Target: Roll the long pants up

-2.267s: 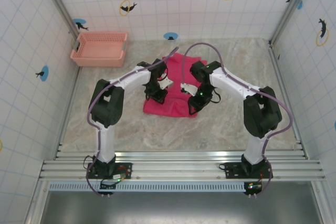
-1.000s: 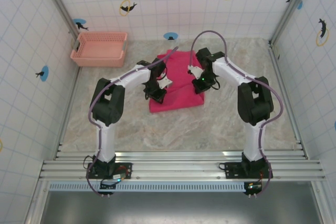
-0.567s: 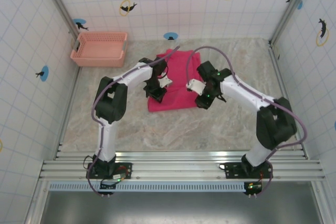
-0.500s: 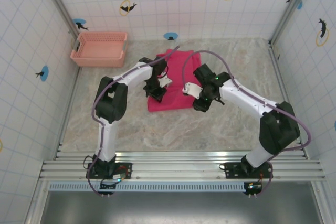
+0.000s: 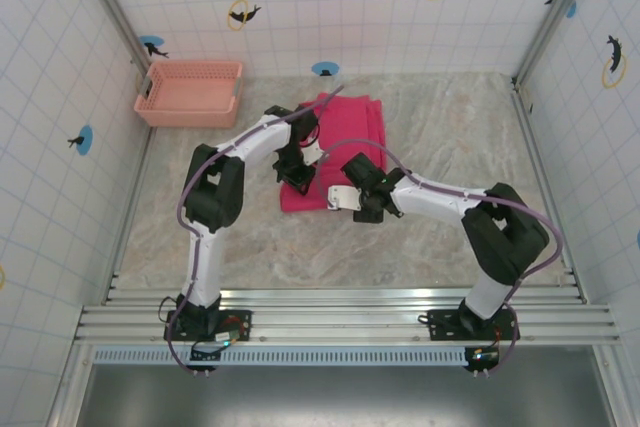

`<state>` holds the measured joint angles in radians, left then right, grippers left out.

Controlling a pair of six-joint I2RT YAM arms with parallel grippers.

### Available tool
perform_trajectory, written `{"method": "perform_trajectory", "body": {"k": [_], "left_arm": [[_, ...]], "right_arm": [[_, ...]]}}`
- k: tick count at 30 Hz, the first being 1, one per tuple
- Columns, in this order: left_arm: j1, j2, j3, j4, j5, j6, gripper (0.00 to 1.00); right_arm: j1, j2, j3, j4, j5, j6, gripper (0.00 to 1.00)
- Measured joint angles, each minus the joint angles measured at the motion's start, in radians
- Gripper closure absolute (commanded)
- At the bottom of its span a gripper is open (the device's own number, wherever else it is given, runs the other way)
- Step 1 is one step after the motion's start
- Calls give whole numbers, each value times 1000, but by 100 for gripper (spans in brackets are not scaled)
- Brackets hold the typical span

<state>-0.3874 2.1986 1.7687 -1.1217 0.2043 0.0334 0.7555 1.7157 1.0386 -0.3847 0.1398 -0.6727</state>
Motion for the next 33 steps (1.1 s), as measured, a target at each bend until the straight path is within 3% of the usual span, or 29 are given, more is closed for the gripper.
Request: {"method": "perform_trajectory", "body": {"k": [2, 7, 13, 16, 21, 25, 33], "left_arm": [[9, 0, 0, -3, 5, 6, 66], [40, 0, -3, -3, 22, 20, 65], [70, -13, -33, 9, 38, 23, 63], [81, -13, -34, 8, 45, 23, 61], [88, -15, -32, 1, 53, 25, 50], [90, -15, -9, -28, 43, 36, 36], [103, -32, 39, -53, -36, 43, 33]], "right_arm": [[5, 34, -3, 53, 27, -26, 34], [12, 118, 35, 138, 77, -51, 37], [8, 211, 142, 117, 92, -47, 72], [-6, 249, 210, 55, 61, -30, 84], [-27, 252, 275, -45, -34, -12, 96], [-26, 252, 338, -182, -135, 22, 97], [-8, 252, 489, -567, -458, 128, 98]]}}
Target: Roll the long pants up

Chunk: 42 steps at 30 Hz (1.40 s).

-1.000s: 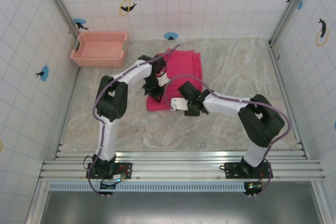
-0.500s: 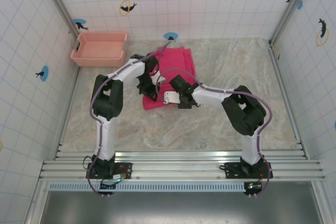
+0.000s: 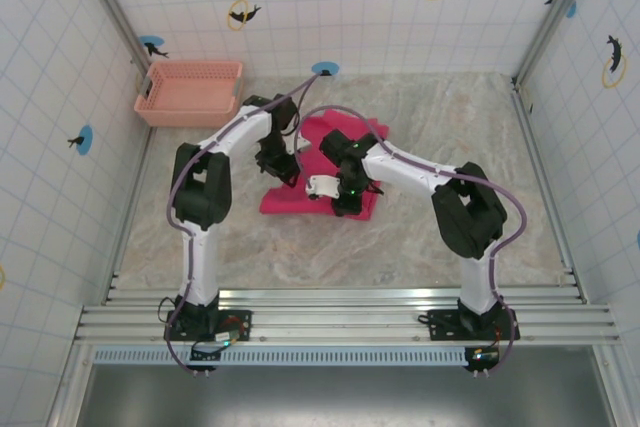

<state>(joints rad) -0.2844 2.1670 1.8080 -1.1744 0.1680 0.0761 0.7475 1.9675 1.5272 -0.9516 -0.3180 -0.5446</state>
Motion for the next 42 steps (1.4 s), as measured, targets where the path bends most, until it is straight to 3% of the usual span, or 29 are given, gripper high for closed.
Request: {"method": "perform_trajectory", "body": {"k": [8, 15, 20, 25, 34, 42], "left_arm": [[3, -37, 65, -67, -84, -1, 31], [0, -147, 96, -101, -159, 0, 33], [-36, -241, 48, -104, -175, 3, 40], [-101, -285, -43, -95, -112, -2, 51], [-133, -287, -156, -41, 0, -32, 54], [-133, -204, -155, 15, 5, -58, 52]], "right_arm": [[-72, 58, 47, -244, -407, 97, 100], [-177, 177, 80, -328, -599, 183, 100], [-211, 216, 130, -356, -627, 238, 100], [-229, 232, 181, -354, -607, 298, 100], [-246, 299, 214, -354, -591, 333, 100], [-256, 328, 217, -355, -589, 334, 97]]}}
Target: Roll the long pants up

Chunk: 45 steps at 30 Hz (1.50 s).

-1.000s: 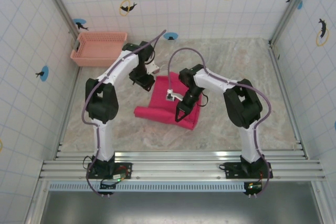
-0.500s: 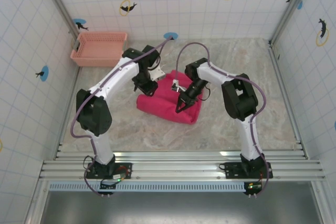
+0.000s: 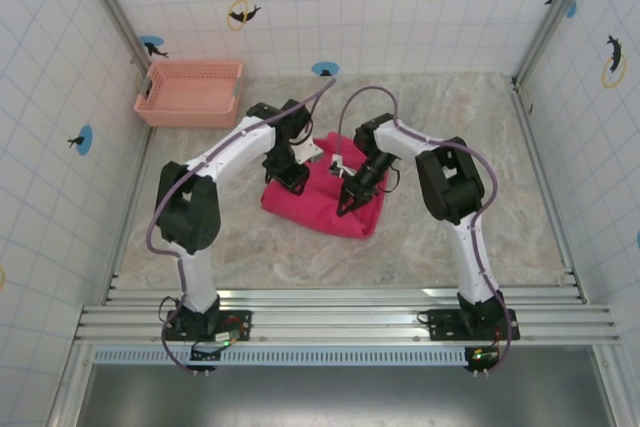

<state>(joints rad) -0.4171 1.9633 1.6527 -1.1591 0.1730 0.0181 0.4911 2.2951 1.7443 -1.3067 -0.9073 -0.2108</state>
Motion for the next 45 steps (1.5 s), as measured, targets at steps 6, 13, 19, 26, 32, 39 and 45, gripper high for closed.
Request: {"method": "perform_trajectory", "body": {"k": [6, 13, 19, 26, 32, 39, 45], "left_arm": [[-1, 154, 18, 46, -23, -23, 53], [-2, 203, 67, 47, -40, -42, 53], [-2, 242, 119, 19, -43, -41, 53], [-2, 264, 153, -13, -47, -37, 52], [-2, 269, 162, -21, -47, -18, 52], [-2, 275, 170, -29, -47, -10, 51], [-2, 277, 174, -32, -47, 5, 51]], "right_arm": [[0, 13, 31, 1, 50, 4, 84], [-5, -23, 82, 27, 270, 9, 67], [-4, -300, -67, 205, 541, -58, 49], [154, -724, -428, 438, 730, -173, 18], [307, -762, -630, 592, 841, -185, 15], [373, -761, -740, 740, 958, -216, 16], [435, -676, -799, 899, 1065, -307, 22]]}}
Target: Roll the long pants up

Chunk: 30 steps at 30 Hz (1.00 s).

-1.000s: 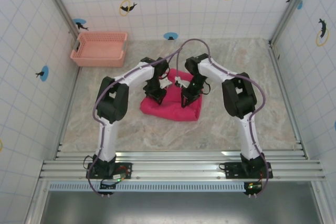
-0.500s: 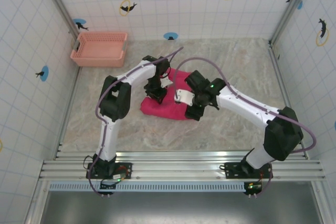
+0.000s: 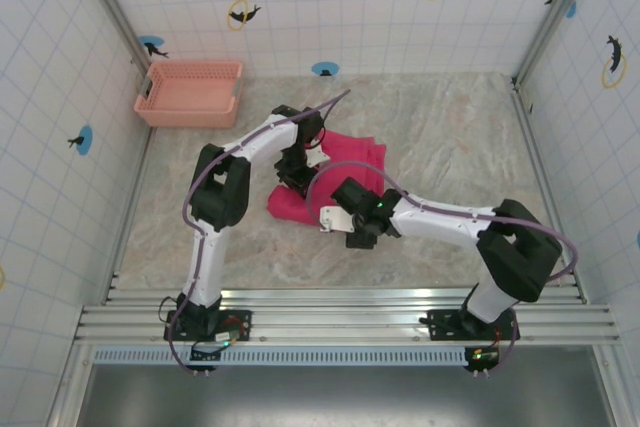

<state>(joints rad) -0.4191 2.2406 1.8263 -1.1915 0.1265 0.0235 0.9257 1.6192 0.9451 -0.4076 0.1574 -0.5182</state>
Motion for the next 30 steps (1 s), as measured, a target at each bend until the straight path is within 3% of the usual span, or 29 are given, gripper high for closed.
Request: {"method": "perform_trajectory", "body": {"k": [5, 11, 15, 23, 30], "left_arm": [[0, 0, 0, 0, -1, 5, 50], [18, 0, 0, -5, -5, 8, 49], [33, 0, -2, -7, -3, 15, 44], [71, 0, -2, -8, -4, 27, 22], [85, 0, 63, -45, -42, 22, 18]], "right_arm": [[23, 84, -3, 85, 115, -55, 30], [13, 177, 120, 40, 167, -66, 61], [-4, 199, 187, -30, 123, -70, 76], [-40, 249, 352, -252, -142, -48, 89], [-80, 312, 470, -480, -547, 4, 89]]}}
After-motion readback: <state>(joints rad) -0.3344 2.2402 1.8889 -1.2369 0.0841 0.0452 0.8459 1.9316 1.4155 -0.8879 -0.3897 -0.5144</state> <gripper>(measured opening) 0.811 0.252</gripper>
